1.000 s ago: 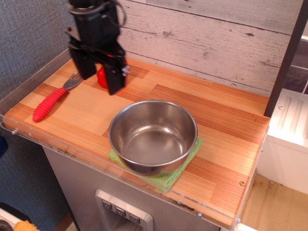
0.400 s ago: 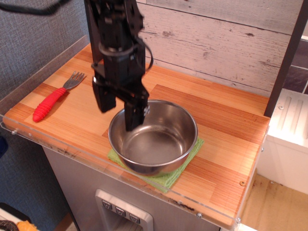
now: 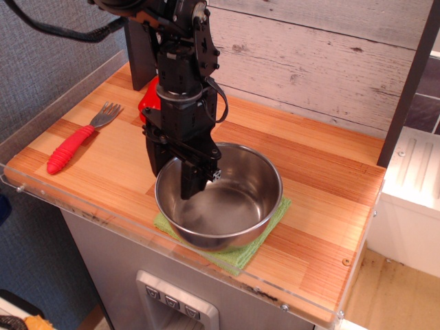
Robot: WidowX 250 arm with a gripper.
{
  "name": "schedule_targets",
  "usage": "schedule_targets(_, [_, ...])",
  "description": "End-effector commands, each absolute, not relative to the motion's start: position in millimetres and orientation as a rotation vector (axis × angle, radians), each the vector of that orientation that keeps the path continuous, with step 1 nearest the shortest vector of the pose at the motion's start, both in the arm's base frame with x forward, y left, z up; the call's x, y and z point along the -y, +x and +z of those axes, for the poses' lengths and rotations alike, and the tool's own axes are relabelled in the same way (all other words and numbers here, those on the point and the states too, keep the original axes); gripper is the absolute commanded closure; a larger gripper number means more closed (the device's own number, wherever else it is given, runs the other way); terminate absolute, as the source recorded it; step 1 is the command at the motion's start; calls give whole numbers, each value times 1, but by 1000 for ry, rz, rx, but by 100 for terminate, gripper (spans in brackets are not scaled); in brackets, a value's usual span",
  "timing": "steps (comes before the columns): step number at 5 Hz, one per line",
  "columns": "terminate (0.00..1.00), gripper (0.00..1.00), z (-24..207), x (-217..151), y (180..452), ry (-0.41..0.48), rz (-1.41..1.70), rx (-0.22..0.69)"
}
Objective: Slide the silver bowl next to the red fork.
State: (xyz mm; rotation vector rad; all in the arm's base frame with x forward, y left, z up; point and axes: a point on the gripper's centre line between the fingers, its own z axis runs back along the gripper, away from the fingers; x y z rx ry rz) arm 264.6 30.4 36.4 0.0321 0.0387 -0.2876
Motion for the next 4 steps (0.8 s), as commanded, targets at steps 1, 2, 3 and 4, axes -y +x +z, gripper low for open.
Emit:
schedule_targets(1, [0,100,46,-28,264,35,-306,14])
schedule_targets(2, [0,100,51,-29,263,6,-299,33])
schedule_targets(3, [0,100,72,-27,266,-83,-297,91])
schedule_targets(4, [0,100,107,-53,263,-117,-244,178])
